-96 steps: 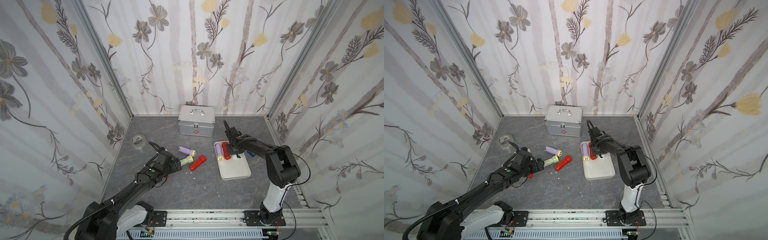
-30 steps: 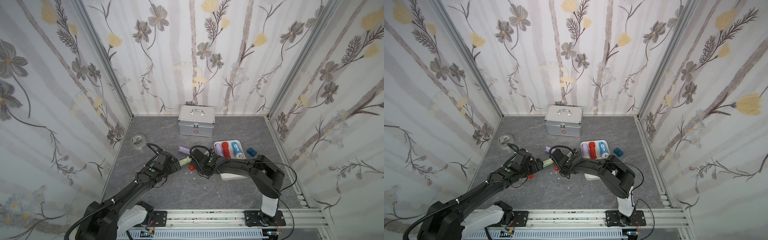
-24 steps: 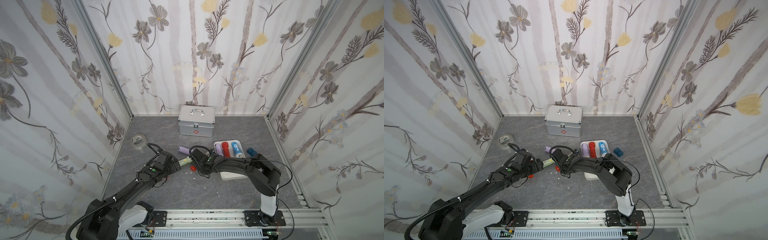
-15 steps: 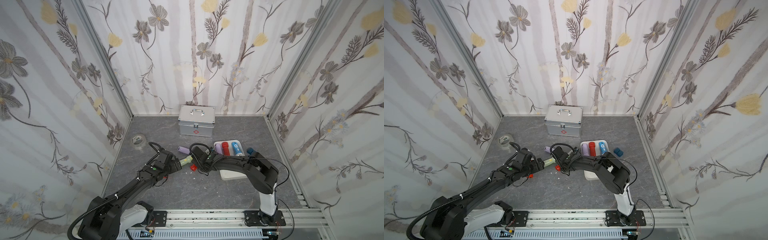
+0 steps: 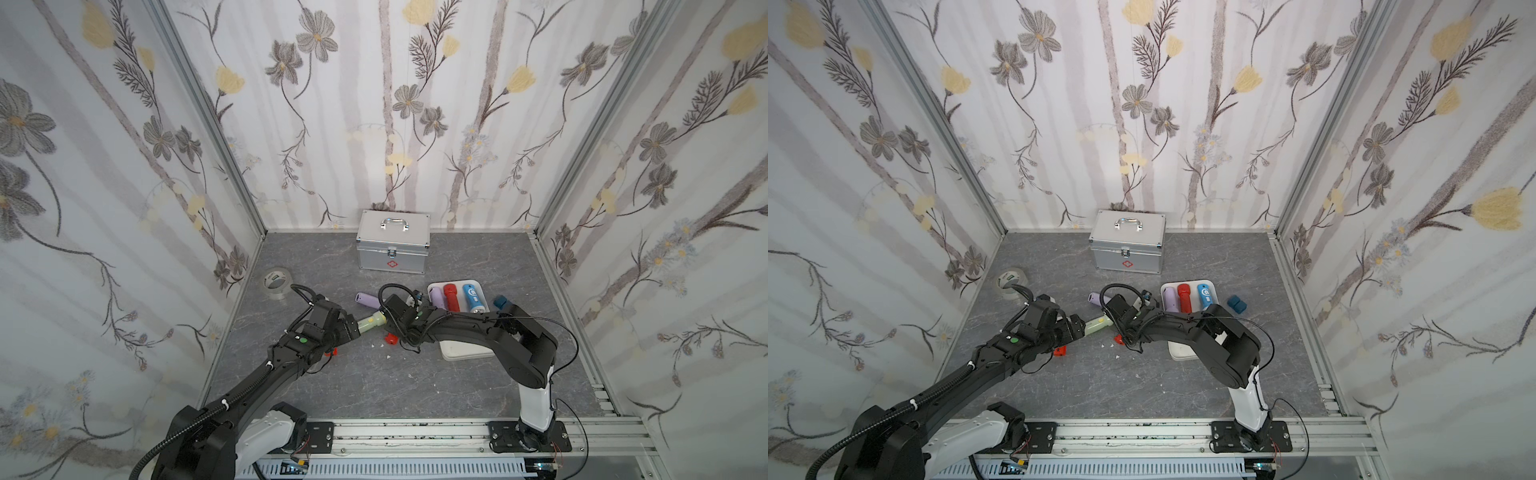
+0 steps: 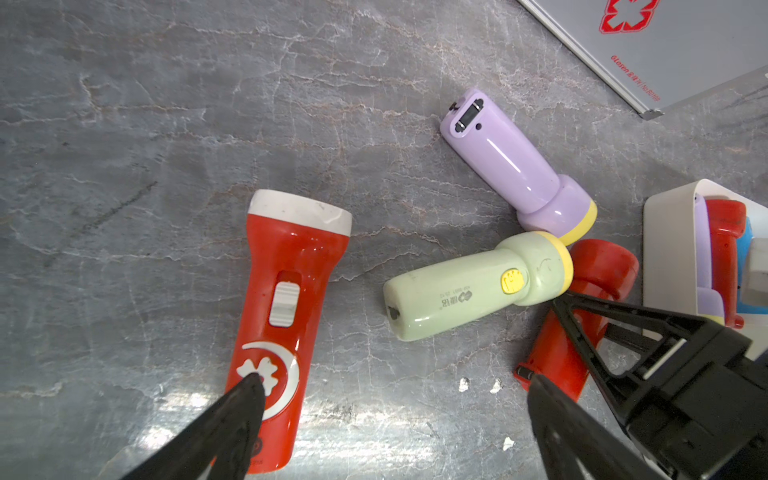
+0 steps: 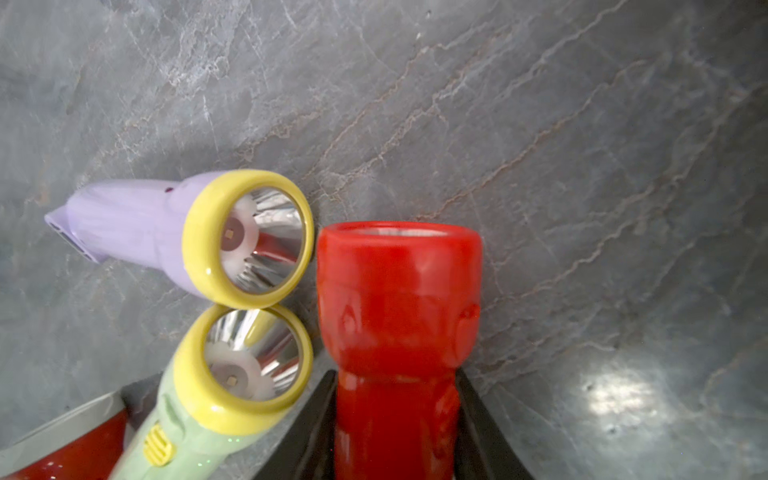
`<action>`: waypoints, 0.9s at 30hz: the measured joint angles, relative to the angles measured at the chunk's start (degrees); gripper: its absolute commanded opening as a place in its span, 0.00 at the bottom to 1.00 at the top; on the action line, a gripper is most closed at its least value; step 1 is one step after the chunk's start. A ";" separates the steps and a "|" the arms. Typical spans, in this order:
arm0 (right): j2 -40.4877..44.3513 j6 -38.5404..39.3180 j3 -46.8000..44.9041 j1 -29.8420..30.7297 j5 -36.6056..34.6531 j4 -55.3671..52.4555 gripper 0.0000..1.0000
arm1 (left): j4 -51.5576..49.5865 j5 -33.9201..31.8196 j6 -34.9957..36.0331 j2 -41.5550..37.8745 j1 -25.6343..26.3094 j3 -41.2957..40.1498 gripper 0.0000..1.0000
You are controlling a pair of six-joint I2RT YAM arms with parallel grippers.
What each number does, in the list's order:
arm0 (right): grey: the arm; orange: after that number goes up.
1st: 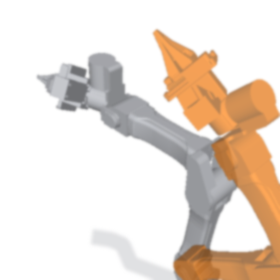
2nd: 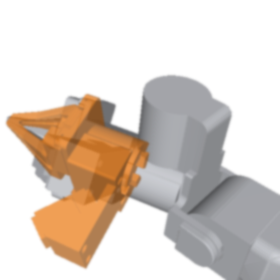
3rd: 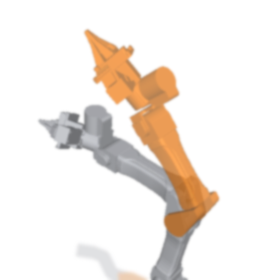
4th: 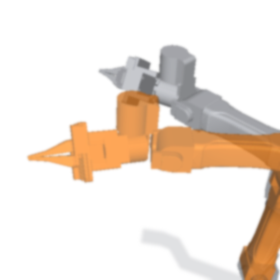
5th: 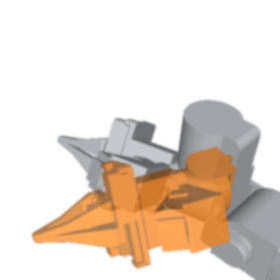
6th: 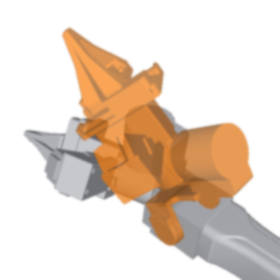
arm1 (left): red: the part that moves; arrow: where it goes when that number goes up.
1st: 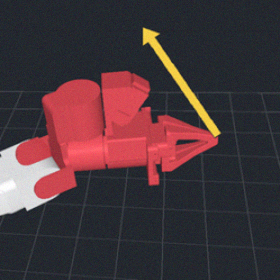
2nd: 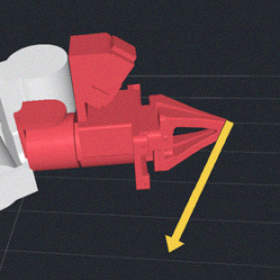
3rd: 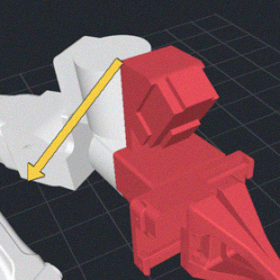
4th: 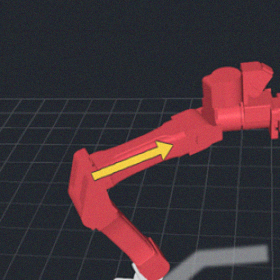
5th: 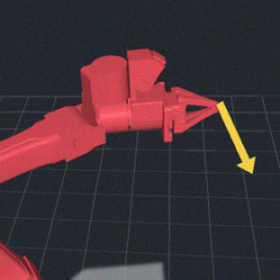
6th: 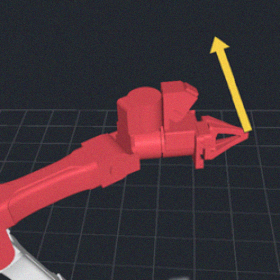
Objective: Put the flashlights into the storage boxes
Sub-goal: Pick up the flashlight from the center of the board.
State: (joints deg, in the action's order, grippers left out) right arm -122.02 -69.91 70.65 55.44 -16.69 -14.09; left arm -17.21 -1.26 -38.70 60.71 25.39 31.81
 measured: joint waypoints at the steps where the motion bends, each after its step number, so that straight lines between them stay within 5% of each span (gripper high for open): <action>1: 0.00 1.44 0.09 0.07 -0.11 -0.31 0.42 | -0.07 0.02 -0.02 -0.09 0.00 0.04 1.00; 15: -2.58 10.62 2.08 0.52 -3.34 0.13 0.49 | -1.60 -2.80 2.69 -0.48 -0.04 1.27 1.00; 27: -0.72 15.04 1.20 1.18 -3.78 -3.19 0.42 | 2.54 -8.72 8.35 -3.28 -0.04 -5.18 1.00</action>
State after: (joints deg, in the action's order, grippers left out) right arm -122.74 -54.87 71.85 56.62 -20.47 -17.28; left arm -14.68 -9.98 -30.35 57.43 25.34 26.63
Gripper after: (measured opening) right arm 0.428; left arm 0.997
